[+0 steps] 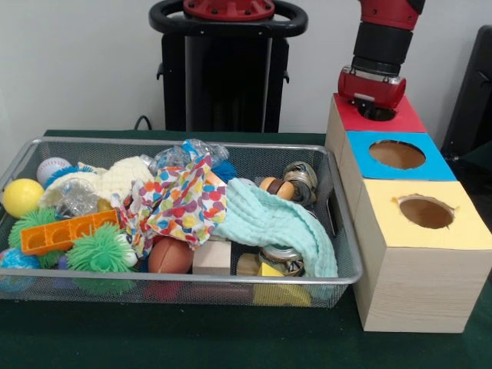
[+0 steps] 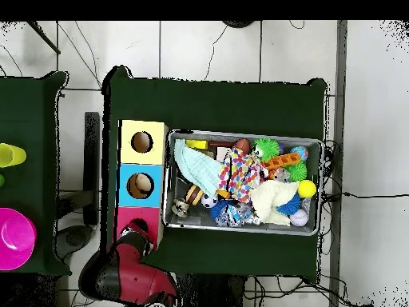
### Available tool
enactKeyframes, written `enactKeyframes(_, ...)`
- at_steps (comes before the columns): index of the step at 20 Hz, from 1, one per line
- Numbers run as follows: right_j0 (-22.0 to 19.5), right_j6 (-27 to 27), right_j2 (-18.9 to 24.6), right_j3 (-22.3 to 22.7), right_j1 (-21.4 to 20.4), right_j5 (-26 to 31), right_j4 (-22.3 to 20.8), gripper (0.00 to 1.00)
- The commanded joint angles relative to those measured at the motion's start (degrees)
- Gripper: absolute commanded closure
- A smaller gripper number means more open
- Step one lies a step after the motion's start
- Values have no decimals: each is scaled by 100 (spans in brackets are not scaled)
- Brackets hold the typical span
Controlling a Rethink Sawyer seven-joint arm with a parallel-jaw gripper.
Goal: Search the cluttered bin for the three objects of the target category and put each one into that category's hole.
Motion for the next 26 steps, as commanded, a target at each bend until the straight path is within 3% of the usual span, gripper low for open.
enactKeyframes(1, -274, 1031, 435, -174, -225, 660, 32, 100)
enactKeyframes(3, -248, 929, 330, -169, -396, 878, 52, 100)
enactKeyframes(6, 33, 702, -164, -252, -829, 1658, 147, 100)
enactKeyframes(10, 216, 661, -620, -408, -1304, 2572, -67, 100)
enactKeyframes(18, -93, 518, -537, -445, -1709, 2968, -304, 100)
enactKeyframes(23, -61, 575, -675, -570, -1909, 3247, -393, 100)
enactKeyframes(25, -69, 425, -900, -763, -1765, 3062, -558, 100)
enactKeyframes(26, -413, 232, -634, -705, -1746, 2877, -592, 100)
